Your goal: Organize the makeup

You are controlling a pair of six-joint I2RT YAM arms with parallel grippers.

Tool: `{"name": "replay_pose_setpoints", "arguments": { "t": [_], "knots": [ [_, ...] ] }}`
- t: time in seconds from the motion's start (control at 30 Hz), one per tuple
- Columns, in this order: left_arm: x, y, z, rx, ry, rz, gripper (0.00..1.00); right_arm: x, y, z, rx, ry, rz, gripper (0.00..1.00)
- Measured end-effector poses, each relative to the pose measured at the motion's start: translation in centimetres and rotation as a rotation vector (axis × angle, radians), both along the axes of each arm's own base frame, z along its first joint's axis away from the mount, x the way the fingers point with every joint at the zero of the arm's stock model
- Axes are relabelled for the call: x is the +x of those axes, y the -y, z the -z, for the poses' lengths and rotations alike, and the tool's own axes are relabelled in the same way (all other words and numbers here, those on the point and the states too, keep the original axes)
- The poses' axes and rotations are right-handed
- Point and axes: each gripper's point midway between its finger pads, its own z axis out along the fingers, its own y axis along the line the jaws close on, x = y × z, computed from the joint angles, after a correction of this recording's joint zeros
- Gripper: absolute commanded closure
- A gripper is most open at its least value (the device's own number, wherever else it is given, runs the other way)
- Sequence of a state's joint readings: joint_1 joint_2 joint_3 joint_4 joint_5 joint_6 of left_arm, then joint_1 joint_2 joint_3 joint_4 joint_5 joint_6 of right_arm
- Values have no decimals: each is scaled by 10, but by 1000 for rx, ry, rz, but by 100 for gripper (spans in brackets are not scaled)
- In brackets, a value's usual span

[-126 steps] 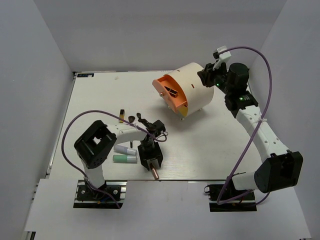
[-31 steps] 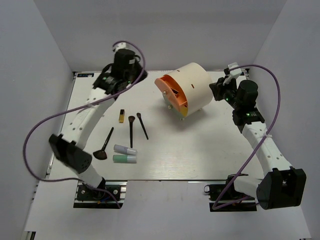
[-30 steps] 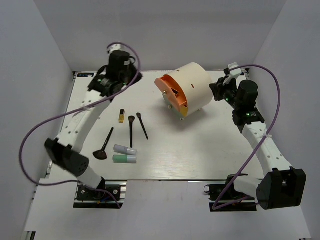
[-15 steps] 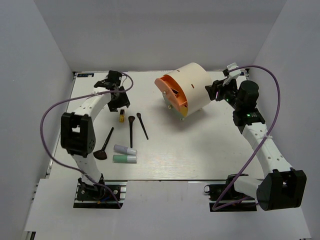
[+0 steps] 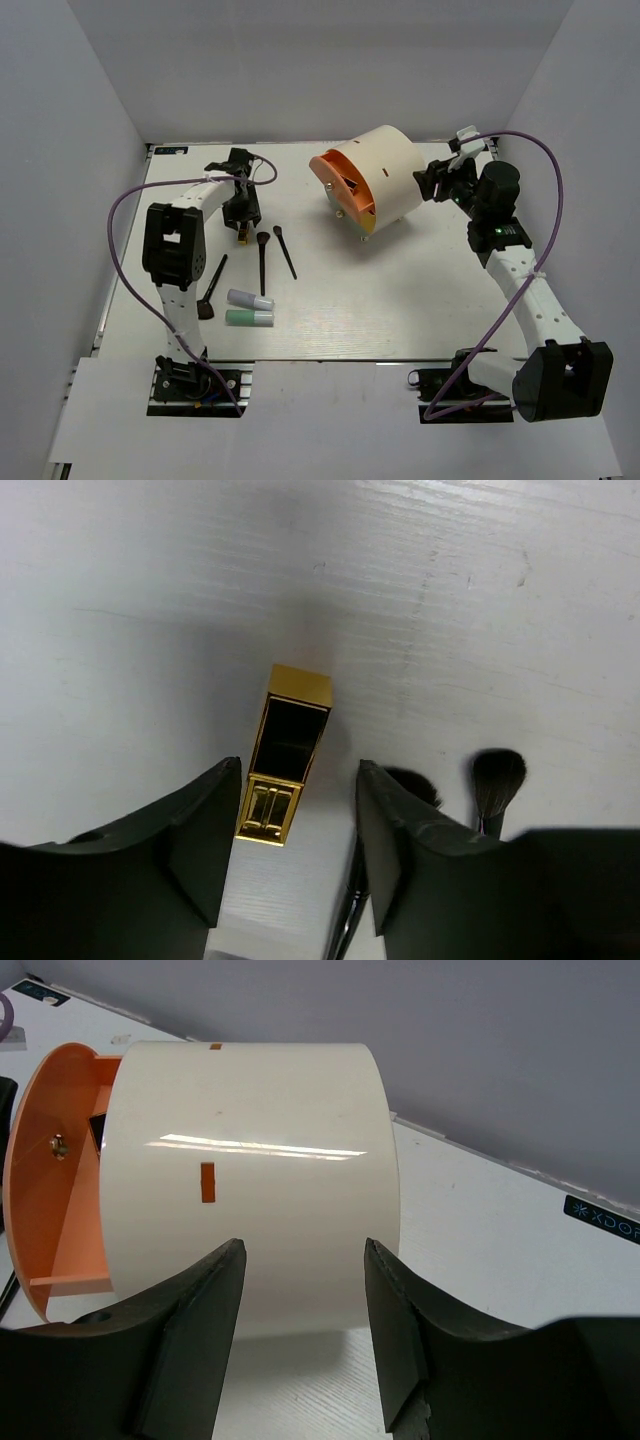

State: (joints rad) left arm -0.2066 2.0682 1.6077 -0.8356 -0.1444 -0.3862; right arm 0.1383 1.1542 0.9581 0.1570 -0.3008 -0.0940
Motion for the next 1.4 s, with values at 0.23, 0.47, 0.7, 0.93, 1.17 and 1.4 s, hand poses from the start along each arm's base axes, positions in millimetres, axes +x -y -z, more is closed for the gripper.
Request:
{"name": "replay_pose_setpoints", "arguments": {
  "t": [0.23,0.47,0.7,0.93,1.17,1.4],
  "knots": [
    [-1,0,16,4,-28,11,80,1,3,0,-1,-1,9,43],
    [-1,5,12,-22,-24,18,97,1,3,1,-1,-2,10,43],
    [20,59,-95,-328,237,80,98,2,3,3,-2,-8,9,57],
    [20,122,-269,-741,641,192,98,6,1,12,-2,-33,-4,66],
    [30,170,-313,-955,678,210,98,6,0,13,2,-37,-8,68],
    [37,215,-309,-999,611,184,99,6,0,12,5,-35,-9,67]
  ]
}}
